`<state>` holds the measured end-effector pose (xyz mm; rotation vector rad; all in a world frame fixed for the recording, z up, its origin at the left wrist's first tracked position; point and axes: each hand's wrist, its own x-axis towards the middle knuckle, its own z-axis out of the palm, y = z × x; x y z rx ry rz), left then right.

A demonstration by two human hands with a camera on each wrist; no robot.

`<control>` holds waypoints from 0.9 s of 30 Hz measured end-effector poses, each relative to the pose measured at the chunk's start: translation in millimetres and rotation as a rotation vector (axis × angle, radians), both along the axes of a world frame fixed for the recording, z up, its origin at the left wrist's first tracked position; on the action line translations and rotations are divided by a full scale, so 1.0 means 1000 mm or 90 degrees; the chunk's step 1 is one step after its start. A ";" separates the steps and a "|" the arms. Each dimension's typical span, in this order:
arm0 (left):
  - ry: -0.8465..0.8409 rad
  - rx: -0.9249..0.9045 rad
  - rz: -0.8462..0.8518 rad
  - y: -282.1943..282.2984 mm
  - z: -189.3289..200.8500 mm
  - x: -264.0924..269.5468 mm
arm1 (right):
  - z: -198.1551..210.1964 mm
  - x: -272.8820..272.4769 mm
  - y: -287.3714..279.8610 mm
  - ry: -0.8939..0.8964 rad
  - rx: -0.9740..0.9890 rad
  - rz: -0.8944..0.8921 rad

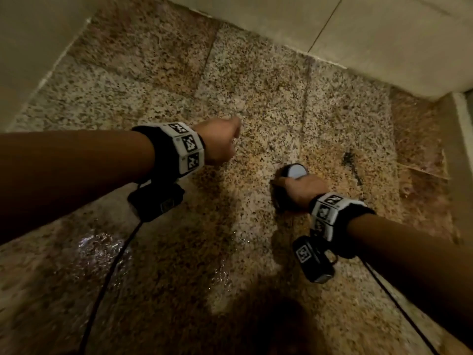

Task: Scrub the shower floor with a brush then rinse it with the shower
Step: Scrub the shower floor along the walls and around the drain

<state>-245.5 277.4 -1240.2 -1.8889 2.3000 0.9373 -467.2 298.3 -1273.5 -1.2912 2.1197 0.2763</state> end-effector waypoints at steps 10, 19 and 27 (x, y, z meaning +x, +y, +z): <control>0.070 -0.099 -0.047 0.004 -0.017 0.000 | 0.002 0.071 -0.005 -0.116 -0.025 0.128; 0.062 -0.027 -0.098 0.007 -0.030 -0.014 | 0.015 -0.045 0.008 0.062 0.048 -0.014; 0.103 -0.022 -0.127 0.009 -0.035 -0.040 | -0.006 0.060 0.023 -0.103 0.066 0.243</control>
